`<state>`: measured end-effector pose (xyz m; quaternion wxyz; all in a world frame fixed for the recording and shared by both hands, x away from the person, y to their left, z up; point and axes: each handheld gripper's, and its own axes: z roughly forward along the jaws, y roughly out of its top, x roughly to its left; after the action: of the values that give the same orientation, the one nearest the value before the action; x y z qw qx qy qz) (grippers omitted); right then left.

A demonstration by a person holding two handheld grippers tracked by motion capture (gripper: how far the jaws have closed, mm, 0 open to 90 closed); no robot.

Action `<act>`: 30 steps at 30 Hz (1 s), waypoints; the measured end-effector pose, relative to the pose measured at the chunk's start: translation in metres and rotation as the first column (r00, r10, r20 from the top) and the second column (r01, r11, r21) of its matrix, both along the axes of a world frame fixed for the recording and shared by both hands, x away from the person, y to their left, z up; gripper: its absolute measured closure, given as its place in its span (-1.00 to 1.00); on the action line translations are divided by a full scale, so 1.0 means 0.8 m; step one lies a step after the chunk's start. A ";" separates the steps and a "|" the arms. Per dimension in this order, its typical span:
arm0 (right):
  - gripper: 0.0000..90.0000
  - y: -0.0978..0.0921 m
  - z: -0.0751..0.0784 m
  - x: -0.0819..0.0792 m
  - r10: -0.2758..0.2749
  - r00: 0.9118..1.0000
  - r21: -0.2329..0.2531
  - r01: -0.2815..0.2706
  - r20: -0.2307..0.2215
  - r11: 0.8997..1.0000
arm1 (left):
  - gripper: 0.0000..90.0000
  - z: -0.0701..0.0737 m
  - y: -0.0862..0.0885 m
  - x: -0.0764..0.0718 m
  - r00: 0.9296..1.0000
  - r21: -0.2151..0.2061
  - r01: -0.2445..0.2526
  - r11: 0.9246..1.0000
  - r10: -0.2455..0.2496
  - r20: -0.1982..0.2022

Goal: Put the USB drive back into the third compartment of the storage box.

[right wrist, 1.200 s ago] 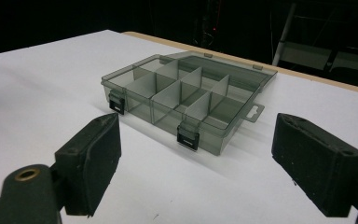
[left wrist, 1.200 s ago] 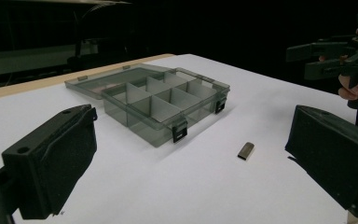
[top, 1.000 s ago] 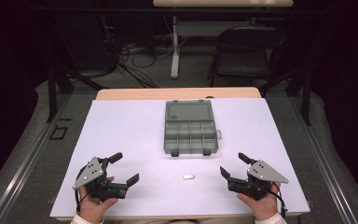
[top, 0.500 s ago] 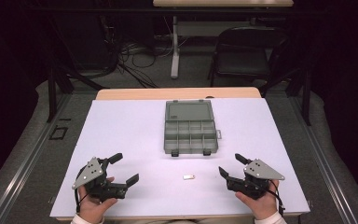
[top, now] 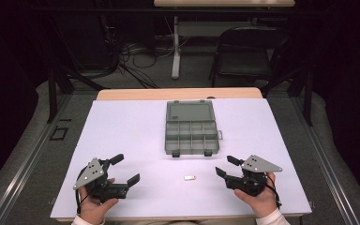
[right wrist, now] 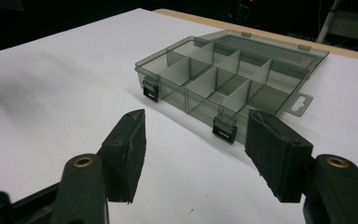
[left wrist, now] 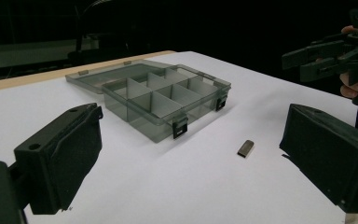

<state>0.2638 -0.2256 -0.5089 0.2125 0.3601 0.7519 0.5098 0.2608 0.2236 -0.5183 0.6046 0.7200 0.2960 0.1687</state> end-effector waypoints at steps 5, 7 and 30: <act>-0.24 0.000 0.003 0.009 0.005 0.998 -0.049 -0.008 -0.057 0.999 | -0.89 0.000 0.001 0.000 1.000 -0.002 -0.001 1.000 0.001 -0.003; -0.23 -0.002 0.006 0.012 0.022 0.998 -0.061 -0.025 -0.050 0.998 | -0.89 -0.001 0.001 0.001 1.000 -0.001 -0.002 1.000 0.002 -0.005; 0.03 0.016 0.037 0.049 0.169 0.983 -0.201 -0.179 -0.067 0.963 | -0.89 -0.002 -0.001 0.001 1.000 0.001 -0.001 1.000 0.001 -0.008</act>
<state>0.3031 -0.2130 -0.4796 0.1846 0.2813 0.8342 0.4369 0.2620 0.2232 -0.5201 0.6028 0.7210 0.2986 0.1664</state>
